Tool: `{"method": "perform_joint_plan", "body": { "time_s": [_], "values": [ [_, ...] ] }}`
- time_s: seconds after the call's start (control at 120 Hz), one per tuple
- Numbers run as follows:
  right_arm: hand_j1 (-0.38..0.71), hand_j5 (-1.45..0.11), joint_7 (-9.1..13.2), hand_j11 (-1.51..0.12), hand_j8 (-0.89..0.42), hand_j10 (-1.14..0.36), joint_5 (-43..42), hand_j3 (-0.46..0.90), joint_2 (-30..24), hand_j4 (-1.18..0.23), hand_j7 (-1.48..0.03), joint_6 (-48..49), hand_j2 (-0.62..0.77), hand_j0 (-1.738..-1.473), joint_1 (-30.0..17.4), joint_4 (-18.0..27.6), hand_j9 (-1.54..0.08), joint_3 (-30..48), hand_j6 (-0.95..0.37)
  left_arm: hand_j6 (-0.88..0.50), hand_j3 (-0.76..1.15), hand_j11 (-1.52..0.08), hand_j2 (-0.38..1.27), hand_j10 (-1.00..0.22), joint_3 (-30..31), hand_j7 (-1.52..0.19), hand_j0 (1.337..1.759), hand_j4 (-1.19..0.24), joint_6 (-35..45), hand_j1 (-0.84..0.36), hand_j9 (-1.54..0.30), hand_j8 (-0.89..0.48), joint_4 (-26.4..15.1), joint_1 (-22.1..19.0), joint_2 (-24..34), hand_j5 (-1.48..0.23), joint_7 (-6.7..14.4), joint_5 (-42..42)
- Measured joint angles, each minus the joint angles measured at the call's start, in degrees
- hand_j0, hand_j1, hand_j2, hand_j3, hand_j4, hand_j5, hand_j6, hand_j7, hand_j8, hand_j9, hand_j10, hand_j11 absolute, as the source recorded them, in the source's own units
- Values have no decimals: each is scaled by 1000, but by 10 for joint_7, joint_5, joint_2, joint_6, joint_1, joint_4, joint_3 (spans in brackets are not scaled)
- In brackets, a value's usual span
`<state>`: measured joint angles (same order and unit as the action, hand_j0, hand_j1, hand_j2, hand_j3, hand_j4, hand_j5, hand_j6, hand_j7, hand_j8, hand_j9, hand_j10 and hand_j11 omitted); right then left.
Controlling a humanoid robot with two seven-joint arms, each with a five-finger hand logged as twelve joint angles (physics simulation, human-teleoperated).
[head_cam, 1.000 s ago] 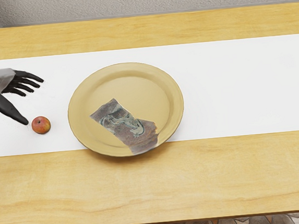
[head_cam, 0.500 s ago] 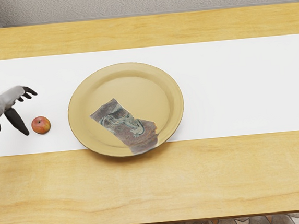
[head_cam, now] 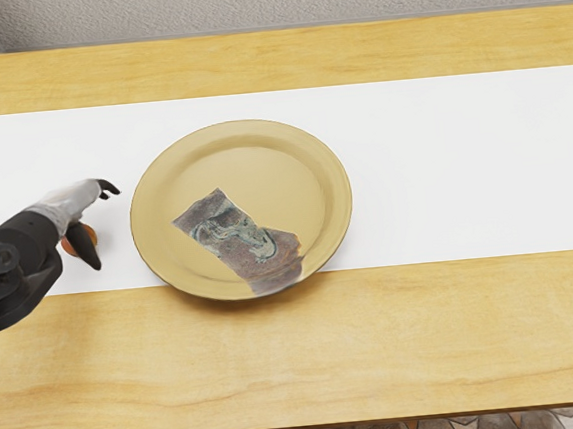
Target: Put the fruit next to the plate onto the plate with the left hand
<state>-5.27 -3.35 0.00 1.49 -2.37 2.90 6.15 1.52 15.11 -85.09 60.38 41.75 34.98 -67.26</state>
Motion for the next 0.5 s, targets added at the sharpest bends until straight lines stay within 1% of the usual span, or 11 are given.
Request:
{"method": "perform_joint_plan", "body": {
  "time_s": [0.142, 0.3, 0.333, 0.342, 0.383, 0.433, 0.458, 0.5],
  "values": [
    [-303, -50, 0, -50, -39, -39, 0, 0, 0, -39, -50, 0, -8, -1658, 0, 0, -50, 0, -39, -257, 0, -325, 55, -255, 9, -326, 1658, -256, 8, 53, -325, -257, 24, -2, -1, -326, 0, 0],
    [-303, -50, 0, -50, -39, -39, 0, 0, 0, -39, -50, 0, -8, -1658, 0, 0, -50, 0, -39, -268, 5, -339, 57, -266, 20, -340, 1656, -266, 10, 39, -340, -268, 40, -3, -13, -340, 0, 2],
    [-303, -50, 0, -50, -39, -39, 0, 0, 0, -39, -50, 0, -8, -1658, 0, 0, -50, 0, -39, -278, 134, -351, 9, -276, 21, -351, 1646, -277, 10, 26, -351, -278, 42, -3, -13, -351, 0, 3],
    [-303, -50, 0, -50, -39, -39, 0, 0, 0, -39, -50, 0, -8, -1658, 0, 0, -50, 0, -39, -282, 197, -355, -16, -279, 22, -354, 1643, -281, 11, 20, -354, -281, 42, -3, -13, -354, 0, 3],
    [-303, -50, 0, -50, -39, -39, 0, 0, 0, -39, -50, 0, -8, -1658, 0, 0, -50, 0, -39, -302, 309, -381, -28, -299, 23, -379, 1632, -302, 11, -4, -380, -301, 43, -3, -13, -378, 0, 4],
    [-303, -50, 0, -50, -39, -39, 0, 0, 0, -39, -50, 0, -8, -1658, 0, 0, -50, 0, -39, -332, 402, -421, -10, -328, 24, -418, 1624, -332, 11, -36, -419, -331, 45, -3, -13, -417, 0, 5],
    [-303, -50, 0, -50, -39, -39, 0, 0, 0, -39, -50, 0, -8, -1658, 0, 0, -50, 0, -39, -350, 449, -444, 4, -346, 24, -442, 1630, -350, 11, -55, -442, -349, 45, -3, -14, -441, 0, 6],
    [-303, -50, 0, -50, -39, -39, 0, 0, 0, -39, -50, 0, -8, -1658, 0, 0, -50, 0, -39, -378, 580, -477, 3, -375, 25, -477, 1651, -377, 11, -85, -477, -377, 48, -3, -18, -476, 0, 6]
  ]
}}
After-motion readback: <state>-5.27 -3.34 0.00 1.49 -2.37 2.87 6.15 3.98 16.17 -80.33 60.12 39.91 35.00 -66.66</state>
